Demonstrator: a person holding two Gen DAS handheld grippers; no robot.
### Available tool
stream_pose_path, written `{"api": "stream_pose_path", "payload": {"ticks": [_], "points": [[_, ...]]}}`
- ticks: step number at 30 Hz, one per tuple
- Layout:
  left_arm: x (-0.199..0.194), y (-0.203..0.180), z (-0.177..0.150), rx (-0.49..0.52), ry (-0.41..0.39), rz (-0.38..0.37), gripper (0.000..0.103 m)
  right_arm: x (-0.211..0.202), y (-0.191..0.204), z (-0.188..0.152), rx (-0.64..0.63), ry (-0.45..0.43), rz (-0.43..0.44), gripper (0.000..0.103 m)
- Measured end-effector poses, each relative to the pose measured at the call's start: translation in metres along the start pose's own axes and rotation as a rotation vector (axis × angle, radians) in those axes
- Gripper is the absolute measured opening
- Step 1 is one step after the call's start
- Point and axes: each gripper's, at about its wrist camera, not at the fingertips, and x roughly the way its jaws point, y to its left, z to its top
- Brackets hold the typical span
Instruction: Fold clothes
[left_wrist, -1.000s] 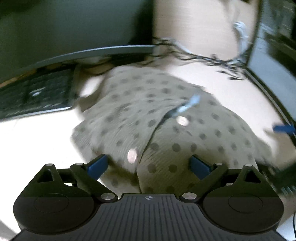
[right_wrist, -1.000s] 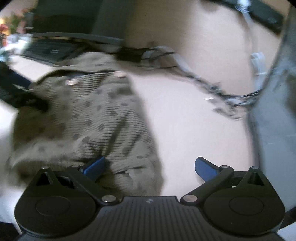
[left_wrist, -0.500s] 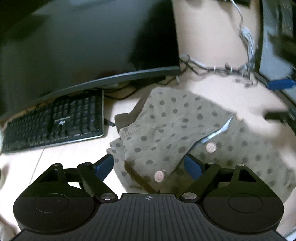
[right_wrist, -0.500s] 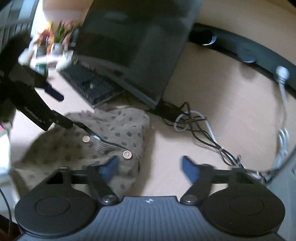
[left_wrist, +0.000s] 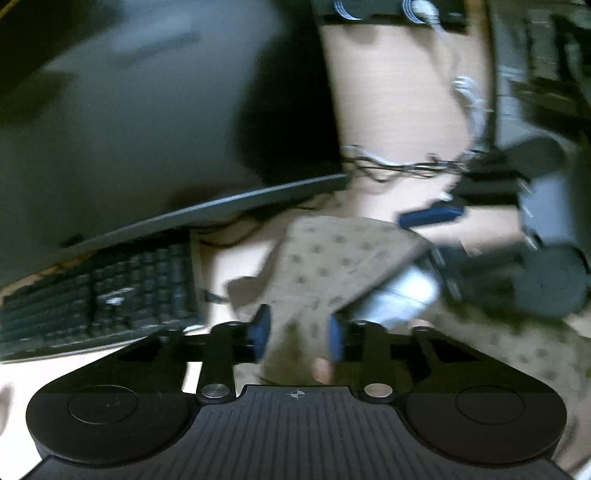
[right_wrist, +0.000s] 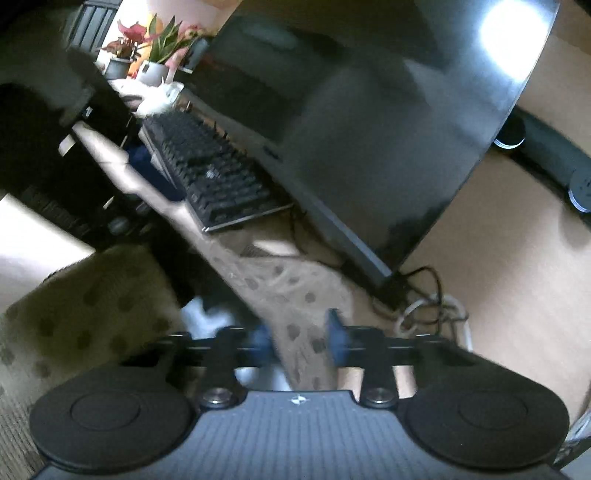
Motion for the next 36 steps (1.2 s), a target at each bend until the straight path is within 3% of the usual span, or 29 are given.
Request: {"api": "stream_pose_path", "payload": {"ticks": [5,8,11,14,15,16,18,21,24,27,32,33,36], "points": [[-0.013,-0.016,-0.012,0.048,0.018,-0.044,0.021,-0.041,-0.001,-0.014,-0.042,0.006,0.016,0.004],[-0.012,-0.018,-0.033,0.054,0.088,-0.047,0.021,-0.049,0.013,-0.036,-0.001,0.083,0.113,0.003],[-0.012,-0.012,-0.050,0.003,0.169,-0.067,0.024,-0.054,0.018,-0.050,0.060,0.112,0.153,0.004],[-0.026,0.005,-0.047,-0.109,0.163,-0.097,0.045,-0.074,-0.013,-0.047,0.219,0.072,0.142,0.012],[-0.030,0.010,-0.043,-0.154,0.139,-0.111,0.055,-0.077,-0.024,-0.048,0.279,0.071,0.132,0.020],[-0.035,0.015,-0.038,-0.199,0.114,-0.125,0.061,-0.078,-0.036,-0.050,0.338,0.074,0.122,0.022],[-0.038,0.020,-0.026,-0.256,0.067,-0.144,0.066,-0.069,-0.046,-0.058,0.419,0.106,0.116,0.022],[-0.025,0.005,-0.011,-0.235,0.024,-0.145,0.072,-0.049,-0.054,-0.068,0.517,0.157,0.120,0.021],[0.001,-0.014,-0.006,-0.165,0.048,-0.111,0.071,-0.024,-0.042,-0.063,0.517,0.160,0.121,0.020],[0.024,-0.023,-0.014,-0.107,0.112,-0.066,0.058,0.003,-0.025,-0.059,0.451,0.216,0.091,0.019],[0.019,-0.021,-0.025,-0.088,0.098,-0.067,0.057,0.008,-0.030,-0.057,0.446,0.240,0.098,0.020],[0.015,-0.021,-0.026,-0.091,0.094,-0.069,0.057,0.003,-0.033,-0.056,0.443,0.234,0.103,0.022],[-0.001,-0.018,-0.023,-0.108,0.061,-0.114,0.058,-0.023,-0.045,-0.052,0.452,0.179,0.115,0.044]]}}
